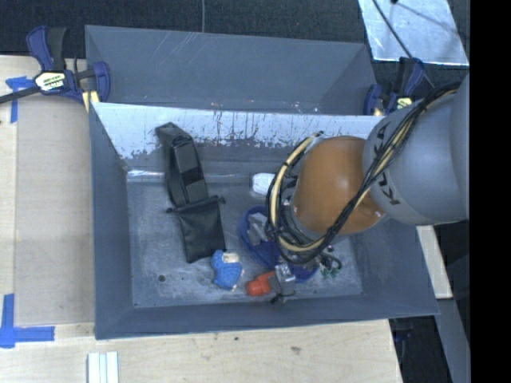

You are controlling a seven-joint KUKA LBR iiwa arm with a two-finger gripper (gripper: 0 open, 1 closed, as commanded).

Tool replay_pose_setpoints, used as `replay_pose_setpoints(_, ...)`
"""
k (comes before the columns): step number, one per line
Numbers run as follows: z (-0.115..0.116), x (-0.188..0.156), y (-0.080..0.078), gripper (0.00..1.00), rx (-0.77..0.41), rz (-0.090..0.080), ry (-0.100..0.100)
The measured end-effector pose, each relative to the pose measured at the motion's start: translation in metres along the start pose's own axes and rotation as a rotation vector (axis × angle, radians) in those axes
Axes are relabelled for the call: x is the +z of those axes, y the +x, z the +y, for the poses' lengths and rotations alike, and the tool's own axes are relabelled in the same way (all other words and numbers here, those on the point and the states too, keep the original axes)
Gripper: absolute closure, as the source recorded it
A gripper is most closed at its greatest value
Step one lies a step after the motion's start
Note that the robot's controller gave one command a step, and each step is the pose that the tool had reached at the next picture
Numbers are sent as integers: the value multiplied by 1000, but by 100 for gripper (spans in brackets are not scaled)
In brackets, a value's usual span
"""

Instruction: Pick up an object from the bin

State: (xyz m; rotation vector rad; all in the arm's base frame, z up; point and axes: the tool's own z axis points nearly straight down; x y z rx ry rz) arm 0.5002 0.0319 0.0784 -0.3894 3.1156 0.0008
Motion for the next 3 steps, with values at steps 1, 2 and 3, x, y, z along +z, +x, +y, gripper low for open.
replay_pose_setpoints(1, 0, -3, 0, 100, -3, 2, 0)
replay_pose_setpoints(2, -25, 1, -14, 100, -164, -8, -4)
replay_pose_setpoints(3, -54, -140, -67, 100, -143, -11, 5)
